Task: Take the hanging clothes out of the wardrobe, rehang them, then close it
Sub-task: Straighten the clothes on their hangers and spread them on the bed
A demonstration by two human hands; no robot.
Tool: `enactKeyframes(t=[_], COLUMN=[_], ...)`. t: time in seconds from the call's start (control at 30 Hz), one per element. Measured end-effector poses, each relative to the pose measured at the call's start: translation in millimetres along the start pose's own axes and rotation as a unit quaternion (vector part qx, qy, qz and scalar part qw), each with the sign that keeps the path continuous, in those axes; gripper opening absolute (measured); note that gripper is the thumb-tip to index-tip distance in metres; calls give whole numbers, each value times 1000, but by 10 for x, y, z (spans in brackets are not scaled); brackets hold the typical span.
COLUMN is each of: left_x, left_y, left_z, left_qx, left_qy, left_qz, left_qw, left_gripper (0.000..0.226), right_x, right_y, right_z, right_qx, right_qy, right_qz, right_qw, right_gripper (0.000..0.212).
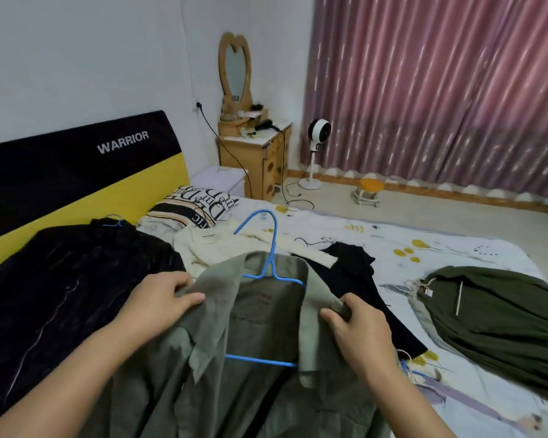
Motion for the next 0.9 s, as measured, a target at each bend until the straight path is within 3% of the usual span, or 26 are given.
enactKeyframes(t=[0.37, 0.5, 0.63, 0.9], left_x=[-1547, -1895, -2109, -2473], left_y=[-492, -561, -558, -577], left_z=[1124, 1433, 1737, 1702], left_qx=[20, 17, 11, -7], left_qy=[-69, -79, -90, -24], left_qz=[-68, -104, -143, -236], left_qw=[995, 991, 985, 971], left_gripper=[28, 21, 20, 20], right_x=[-897, -1154, -1414, -2193], right_y=[687, 989, 1309, 1473], right_z=[1225, 1553, 1819, 2185], right_qx=[22, 2, -18, -59], right_qy=[-78, -116, -145, -186], right_qz=[57, 90, 107, 55], right_qw=[995, 989, 983, 979], right_gripper=[39, 41, 33, 30])
Point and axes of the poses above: each hand's wrist, its own x-axis towards the middle knuckle, its own z-axis out of the back of the hand, y = z × x, the point moved 5 cm from there along x, towards the middle knuckle, and after that the axes turned 12 degrees about z, right-handed, at the moved point
